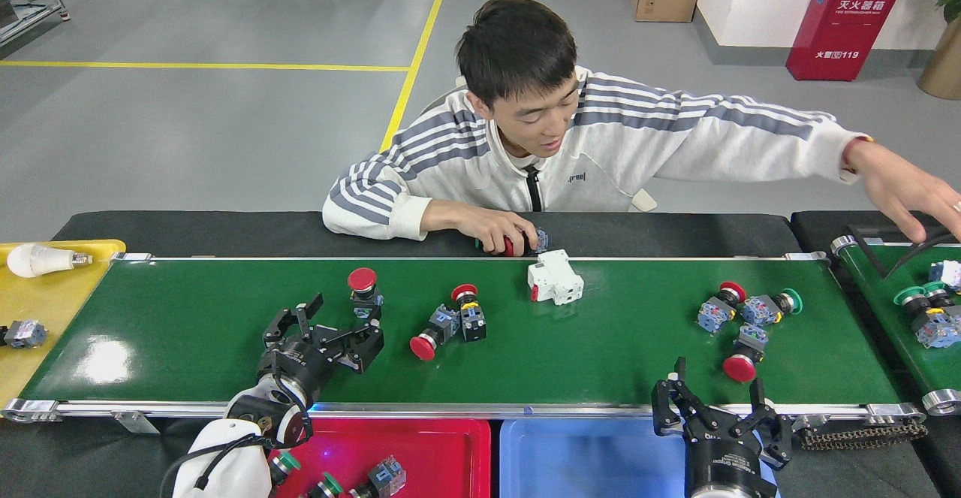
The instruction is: Pick switch part from conveyor to tray
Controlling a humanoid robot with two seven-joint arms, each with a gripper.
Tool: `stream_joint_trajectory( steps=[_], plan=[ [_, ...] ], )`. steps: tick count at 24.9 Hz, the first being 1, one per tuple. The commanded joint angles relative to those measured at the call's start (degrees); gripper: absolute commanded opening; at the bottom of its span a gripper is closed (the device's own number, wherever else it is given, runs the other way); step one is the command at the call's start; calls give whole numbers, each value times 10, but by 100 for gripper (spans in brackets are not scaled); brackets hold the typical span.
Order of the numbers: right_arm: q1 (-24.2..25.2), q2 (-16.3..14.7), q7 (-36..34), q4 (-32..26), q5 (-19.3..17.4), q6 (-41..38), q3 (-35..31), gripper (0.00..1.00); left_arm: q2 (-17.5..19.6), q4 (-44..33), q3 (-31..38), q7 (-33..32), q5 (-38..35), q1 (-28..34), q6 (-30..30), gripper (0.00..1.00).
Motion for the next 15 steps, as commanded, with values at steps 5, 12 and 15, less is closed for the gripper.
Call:
stream_joint_trajectory(
  steps=[5,12,15],
  plan=[
    [-57,13,32,49,0,6,1,99,-4,64,1,10,-1,-55,74,85],
    [-58,6,46,66,0,6,1,34,-7,80,0,11,6,-57,69,15],
    [-57,4,46,65,-1,2,1,15,-8,78,5,16,8,-53,53,5]
  ],
)
